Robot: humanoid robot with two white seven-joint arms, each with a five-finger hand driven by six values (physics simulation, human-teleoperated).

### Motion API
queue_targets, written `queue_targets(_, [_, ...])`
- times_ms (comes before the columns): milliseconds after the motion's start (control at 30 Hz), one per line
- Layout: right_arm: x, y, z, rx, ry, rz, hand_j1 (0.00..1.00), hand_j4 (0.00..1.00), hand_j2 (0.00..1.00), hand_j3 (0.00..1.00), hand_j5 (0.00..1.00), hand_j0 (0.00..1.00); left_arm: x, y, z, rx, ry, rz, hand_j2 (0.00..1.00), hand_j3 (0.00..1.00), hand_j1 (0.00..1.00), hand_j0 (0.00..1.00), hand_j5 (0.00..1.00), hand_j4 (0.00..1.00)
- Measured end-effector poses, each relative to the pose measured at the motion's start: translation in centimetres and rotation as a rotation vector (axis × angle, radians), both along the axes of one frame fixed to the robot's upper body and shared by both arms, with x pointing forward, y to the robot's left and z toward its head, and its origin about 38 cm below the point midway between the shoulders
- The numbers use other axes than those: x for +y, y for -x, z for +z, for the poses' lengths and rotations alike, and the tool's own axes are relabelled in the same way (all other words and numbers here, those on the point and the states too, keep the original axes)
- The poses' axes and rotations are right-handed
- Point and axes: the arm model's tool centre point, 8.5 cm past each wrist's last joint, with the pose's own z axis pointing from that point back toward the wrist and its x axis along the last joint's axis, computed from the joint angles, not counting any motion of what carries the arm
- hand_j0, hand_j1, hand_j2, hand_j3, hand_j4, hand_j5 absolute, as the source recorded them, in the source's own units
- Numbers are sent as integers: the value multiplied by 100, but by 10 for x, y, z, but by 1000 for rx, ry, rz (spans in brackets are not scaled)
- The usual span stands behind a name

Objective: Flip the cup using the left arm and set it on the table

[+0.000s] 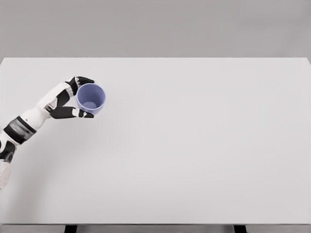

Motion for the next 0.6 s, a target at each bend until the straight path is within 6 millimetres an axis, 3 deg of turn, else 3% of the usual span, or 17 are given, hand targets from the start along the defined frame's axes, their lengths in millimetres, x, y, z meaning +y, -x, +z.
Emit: queue_targets(600, [0, 0, 0, 0, 0, 0, 100, 100, 100, 100, 100, 100, -5, -1, -40, 67, 221, 85, 56, 56, 56, 56, 56, 56])
